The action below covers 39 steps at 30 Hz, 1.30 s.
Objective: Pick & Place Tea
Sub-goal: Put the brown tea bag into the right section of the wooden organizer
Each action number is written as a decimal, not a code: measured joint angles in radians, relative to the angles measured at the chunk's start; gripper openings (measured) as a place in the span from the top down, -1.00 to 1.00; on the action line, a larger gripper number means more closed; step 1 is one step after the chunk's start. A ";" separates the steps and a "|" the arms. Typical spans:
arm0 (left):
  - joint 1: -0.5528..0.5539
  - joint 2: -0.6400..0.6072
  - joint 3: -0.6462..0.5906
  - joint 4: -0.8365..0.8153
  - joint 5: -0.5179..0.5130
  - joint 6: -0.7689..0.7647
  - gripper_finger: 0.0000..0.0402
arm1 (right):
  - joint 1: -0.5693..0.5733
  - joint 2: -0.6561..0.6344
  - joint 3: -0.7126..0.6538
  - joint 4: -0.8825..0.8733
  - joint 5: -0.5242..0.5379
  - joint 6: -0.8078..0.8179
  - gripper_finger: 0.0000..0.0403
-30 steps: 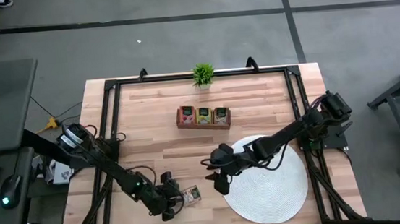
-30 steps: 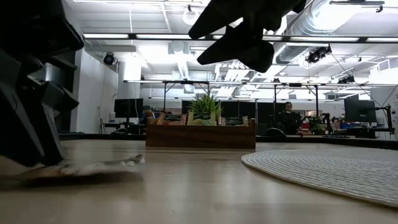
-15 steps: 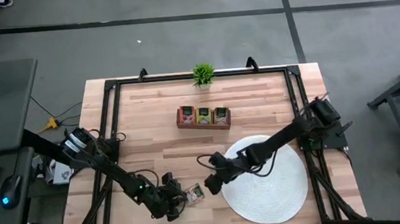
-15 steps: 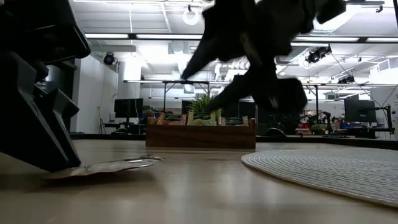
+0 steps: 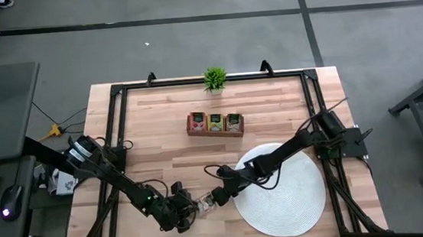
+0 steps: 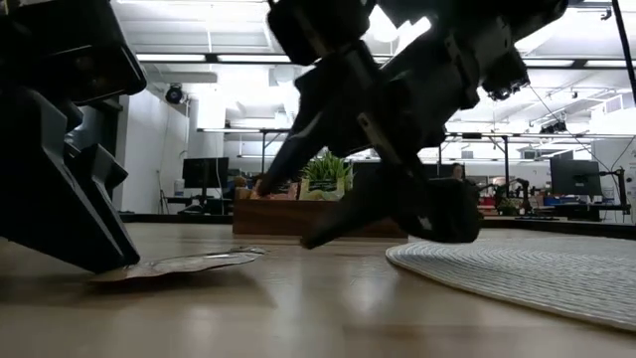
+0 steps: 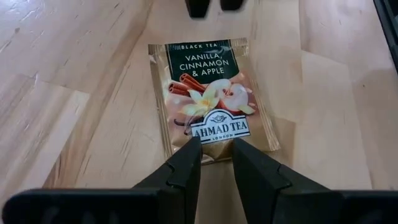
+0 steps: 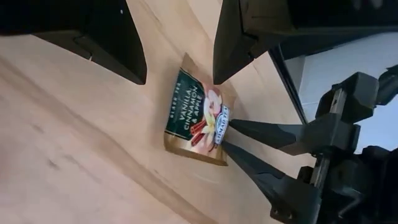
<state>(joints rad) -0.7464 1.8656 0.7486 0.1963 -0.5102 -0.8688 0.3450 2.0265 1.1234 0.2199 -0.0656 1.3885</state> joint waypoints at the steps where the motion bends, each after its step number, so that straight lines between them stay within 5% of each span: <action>1: 0.000 0.000 0.000 0.000 -0.001 0.000 0.54 | 0.000 0.009 0.008 0.006 -0.007 0.002 0.10; 15: 0.000 0.001 -0.001 0.004 -0.015 0.000 0.54 | -0.006 0.152 0.189 -0.031 -0.064 -0.070 0.12; 19: 0.000 0.001 -0.001 0.004 -0.008 0.000 0.54 | -0.011 0.153 0.213 -0.102 -0.058 -0.132 0.31; 25: 0.000 0.001 -0.002 0.015 0.004 0.001 0.54 | -0.020 0.154 0.218 -0.105 -0.101 -0.208 0.93; 39: 0.000 -0.173 -0.006 -0.021 0.088 0.158 0.54 | -0.024 0.026 0.218 -0.248 -0.064 -0.340 0.99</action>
<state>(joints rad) -0.7464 1.6927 0.7425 0.1757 -0.4223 -0.7109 0.3210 2.0526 1.3417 -0.0282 -0.1295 1.0480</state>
